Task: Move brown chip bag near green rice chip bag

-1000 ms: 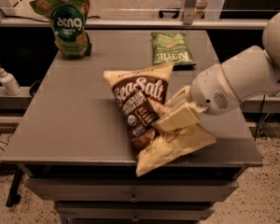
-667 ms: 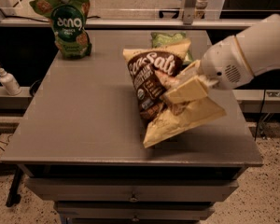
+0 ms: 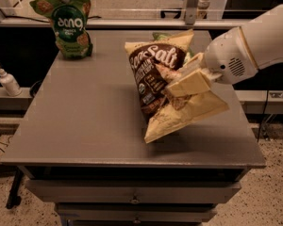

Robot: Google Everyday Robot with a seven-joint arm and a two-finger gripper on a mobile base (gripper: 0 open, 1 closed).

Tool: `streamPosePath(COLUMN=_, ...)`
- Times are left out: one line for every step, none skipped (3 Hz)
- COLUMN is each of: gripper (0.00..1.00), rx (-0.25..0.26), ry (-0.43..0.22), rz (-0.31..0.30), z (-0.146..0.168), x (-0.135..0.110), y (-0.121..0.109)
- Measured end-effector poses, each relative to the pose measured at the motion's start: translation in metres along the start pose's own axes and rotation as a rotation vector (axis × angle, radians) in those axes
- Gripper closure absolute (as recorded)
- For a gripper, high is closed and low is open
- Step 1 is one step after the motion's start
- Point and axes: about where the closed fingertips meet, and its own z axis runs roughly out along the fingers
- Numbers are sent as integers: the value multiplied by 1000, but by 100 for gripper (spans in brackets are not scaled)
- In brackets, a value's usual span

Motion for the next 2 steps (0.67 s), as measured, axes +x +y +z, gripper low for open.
streamPosePath(gripper=100, rx=18, ry=-29, rz=10, z=13, x=-9, y=-11)
streamPosePath(gripper=100, rx=56, ry=-80, rz=38, z=30, x=-27, y=-36)
